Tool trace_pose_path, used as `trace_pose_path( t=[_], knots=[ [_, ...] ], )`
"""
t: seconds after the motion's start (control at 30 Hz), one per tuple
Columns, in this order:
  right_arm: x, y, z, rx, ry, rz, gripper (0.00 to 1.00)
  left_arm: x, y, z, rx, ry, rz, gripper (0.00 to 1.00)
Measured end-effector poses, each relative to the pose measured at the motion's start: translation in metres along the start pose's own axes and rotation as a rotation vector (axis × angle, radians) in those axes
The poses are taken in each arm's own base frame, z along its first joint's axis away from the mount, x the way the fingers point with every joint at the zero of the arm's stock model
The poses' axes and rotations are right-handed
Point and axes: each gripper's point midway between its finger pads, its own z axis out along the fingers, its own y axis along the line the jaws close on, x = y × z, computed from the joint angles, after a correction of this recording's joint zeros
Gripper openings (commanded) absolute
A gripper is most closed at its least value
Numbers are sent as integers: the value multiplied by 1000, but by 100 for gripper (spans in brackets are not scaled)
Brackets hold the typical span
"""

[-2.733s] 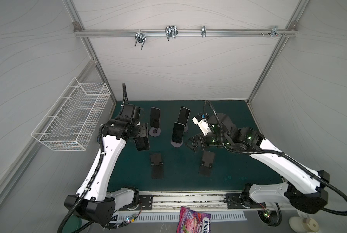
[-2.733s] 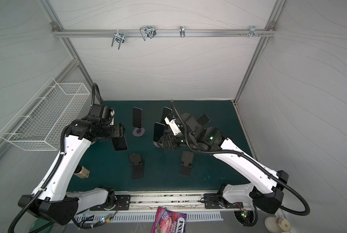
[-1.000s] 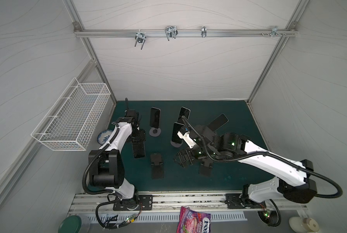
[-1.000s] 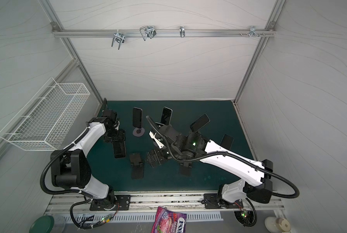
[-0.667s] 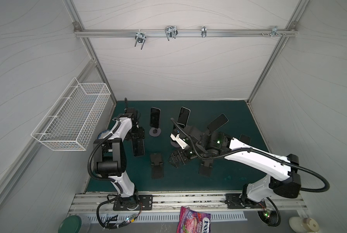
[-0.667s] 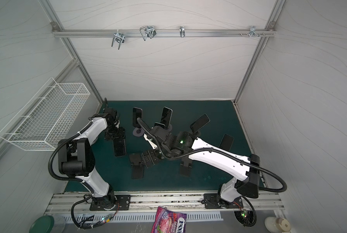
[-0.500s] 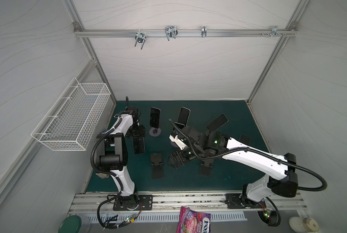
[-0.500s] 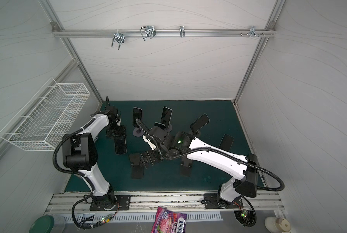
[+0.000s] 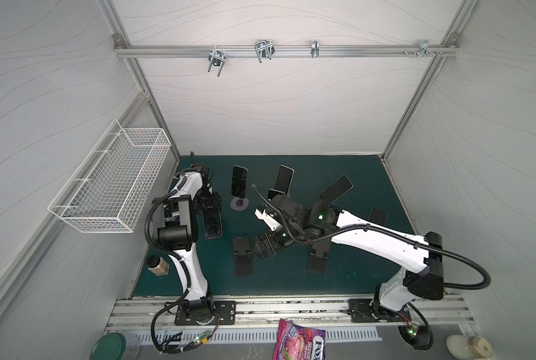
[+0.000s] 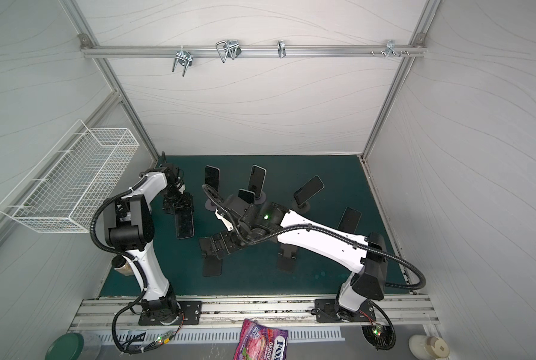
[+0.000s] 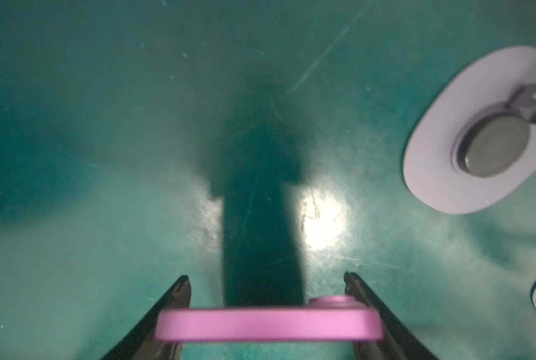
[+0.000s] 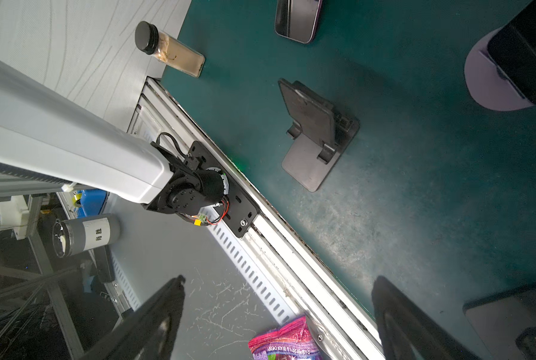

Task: Remove the phone from the phone stand
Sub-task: Place the phone at the middle-left of the table.

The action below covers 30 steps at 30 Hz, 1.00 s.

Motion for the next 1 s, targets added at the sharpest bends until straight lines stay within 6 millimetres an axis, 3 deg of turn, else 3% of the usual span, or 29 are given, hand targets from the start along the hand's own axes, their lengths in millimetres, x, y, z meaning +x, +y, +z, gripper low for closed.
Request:
trace_pose_path(
  t=[0.43,0.7,1.0],
  knots=[
    [-15,15,-5,-30,-29,-12,94,-2,14,14,14,32,-55,56],
    [-14,12,-2,-21,-27,-10,94,2,16,33,4,78,-62,61],
    [-8,8,3,-12,-9,0,94,2,17,35,-6,83,-64,67]
  ],
)
